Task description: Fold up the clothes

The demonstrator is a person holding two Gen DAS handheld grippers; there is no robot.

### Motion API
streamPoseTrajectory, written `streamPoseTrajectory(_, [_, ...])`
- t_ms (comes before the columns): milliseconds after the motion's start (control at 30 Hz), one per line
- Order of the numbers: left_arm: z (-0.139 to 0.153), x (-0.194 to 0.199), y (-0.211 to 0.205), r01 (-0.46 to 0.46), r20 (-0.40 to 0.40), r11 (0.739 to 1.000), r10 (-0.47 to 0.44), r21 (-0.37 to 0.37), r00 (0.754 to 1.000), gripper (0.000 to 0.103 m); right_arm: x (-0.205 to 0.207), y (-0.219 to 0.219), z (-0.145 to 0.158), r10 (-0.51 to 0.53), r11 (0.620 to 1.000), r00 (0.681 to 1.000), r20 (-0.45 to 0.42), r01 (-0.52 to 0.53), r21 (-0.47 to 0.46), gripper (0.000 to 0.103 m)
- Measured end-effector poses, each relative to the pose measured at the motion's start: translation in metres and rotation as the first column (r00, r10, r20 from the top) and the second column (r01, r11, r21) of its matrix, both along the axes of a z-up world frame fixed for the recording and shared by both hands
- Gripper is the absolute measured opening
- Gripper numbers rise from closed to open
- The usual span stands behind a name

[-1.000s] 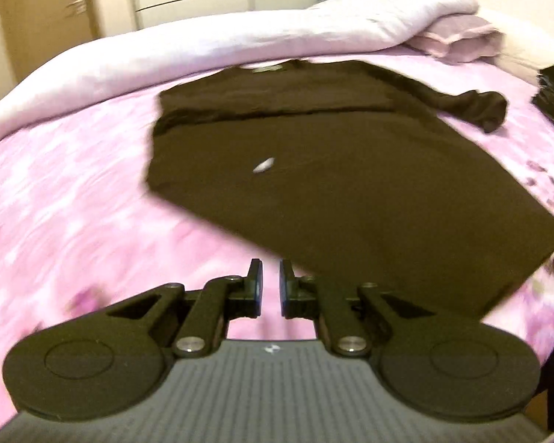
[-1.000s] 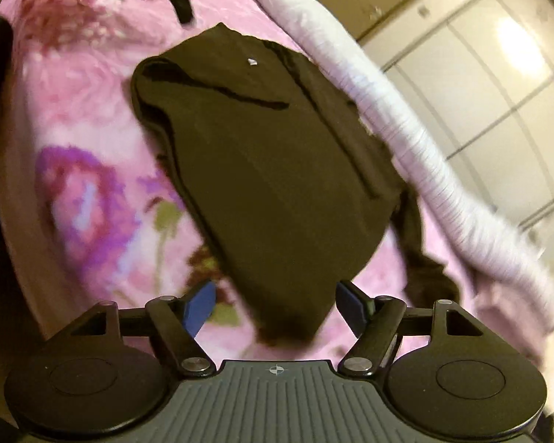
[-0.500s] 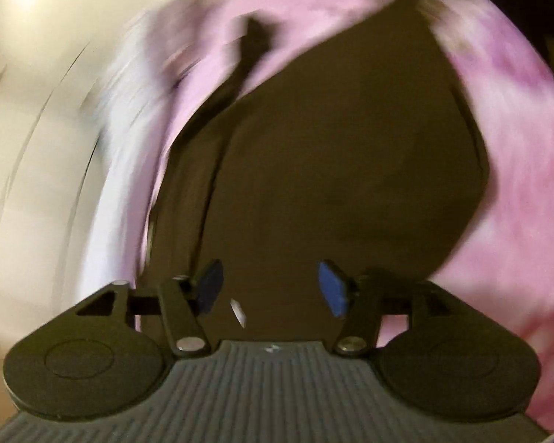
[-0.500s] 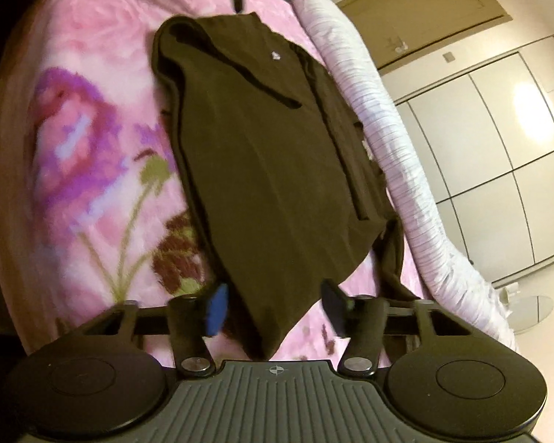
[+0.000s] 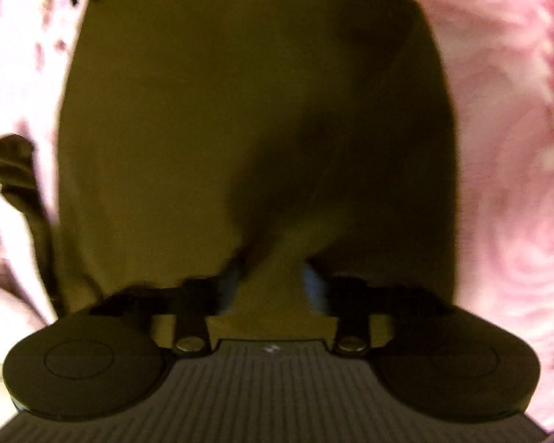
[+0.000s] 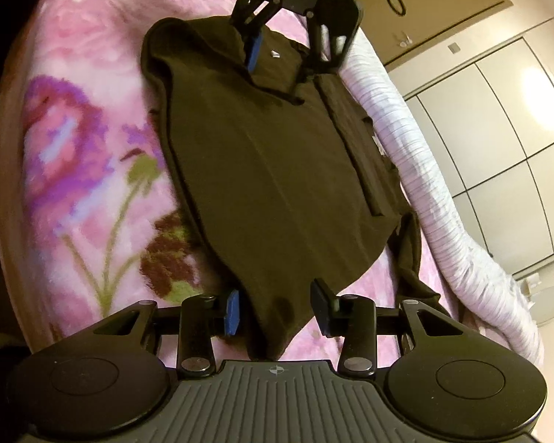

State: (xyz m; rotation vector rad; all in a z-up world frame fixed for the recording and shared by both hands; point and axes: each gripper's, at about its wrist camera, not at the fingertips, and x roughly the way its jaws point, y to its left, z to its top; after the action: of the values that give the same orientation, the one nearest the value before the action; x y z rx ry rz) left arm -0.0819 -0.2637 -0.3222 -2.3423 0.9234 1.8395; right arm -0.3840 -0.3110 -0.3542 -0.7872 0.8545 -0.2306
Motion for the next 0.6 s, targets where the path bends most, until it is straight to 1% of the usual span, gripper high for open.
streamPoseTrajectory(33, [0.0,0.001,0.003,-0.011,0.007,1.0,0.011,-0.007,1.0,0.011,0.0,0.0,0.001,0.001,1.0,1.0,-0.003,-0.001,0.009,0.041])
streamPoseTrajectory(67, [0.001,0.002,0.006,-0.035,0.011,0.999,0.035,-0.024,0.999,0.007,0.001,-0.001,0.003,0.0,1.0,1.0,-0.006,0.0,0.02,0.039])
streamPoseTrajectory(100, [0.004,0.004,0.011,-0.065,0.002,0.996,0.065,-0.058,0.998,0.005,0.002,-0.002,0.005,-0.003,0.999,1.0,-0.014,0.003,0.037,0.022])
streamPoseTrajectory(167, [0.019,0.012,0.027,-0.16,-0.058,0.98,0.154,-0.119,0.986,0.005,0.003,-0.001,0.006,-0.019,0.998,0.999,-0.042,0.021,0.055,0.002])
streamPoseTrajectory(200, [0.026,0.016,0.034,-0.208,-0.09,0.967,0.197,-0.146,0.976,0.005,0.002,-0.001,0.007,-0.026,0.998,0.999,-0.043,0.028,0.059,0.002])
streamPoseTrajectory(267, [0.044,0.031,0.062,-0.328,-0.168,0.92,0.296,-0.213,0.94,0.005,-0.002,0.001,0.012,-0.038,0.997,0.999,-0.032,0.04,0.063,0.002])
streamPoseTrajectory(333, [0.056,0.05,0.098,-0.444,-0.22,0.86,0.396,-0.253,0.892,0.005,-0.005,0.003,0.015,-0.05,0.997,0.999,-0.019,0.051,0.058,0.002])
streamPoseTrajectory(400, [0.056,0.062,0.138,-0.55,-0.256,0.797,0.494,-0.25,0.831,0.006,-0.007,0.004,0.016,-0.054,0.997,0.998,-0.017,0.055,0.053,0.002])
streamPoseTrajectory(433, [0.056,0.068,0.159,-0.6,-0.274,0.761,0.54,-0.247,0.796,0.009,-0.007,0.005,0.015,-0.053,0.997,0.998,-0.019,0.053,0.049,0.002])
streamPoseTrajectory(500, [0.04,0.072,0.187,-0.651,-0.289,0.71,0.585,-0.269,0.758,0.012,-0.006,0.008,0.012,-0.045,0.998,0.999,-0.026,0.046,0.037,0.002])
streamPoseTrajectory(533, [0.032,0.073,0.201,-0.674,-0.298,0.683,0.606,-0.28,0.738,0.019,-0.006,0.011,0.009,-0.04,0.999,0.999,-0.035,0.04,0.023,0.002])
streamPoseTrajectory(567, [0.024,0.075,0.215,-0.697,-0.306,0.656,0.627,-0.29,0.717,0.025,-0.005,0.014,0.005,-0.033,0.999,0.998,-0.049,0.033,0.0,0.002])
streamPoseTrajectory(600, [0.015,0.076,0.223,-0.702,-0.313,0.641,0.628,-0.311,0.713,0.035,-0.004,0.015,0.0,-0.025,0.999,0.998,-0.065,0.024,-0.027,0.003])
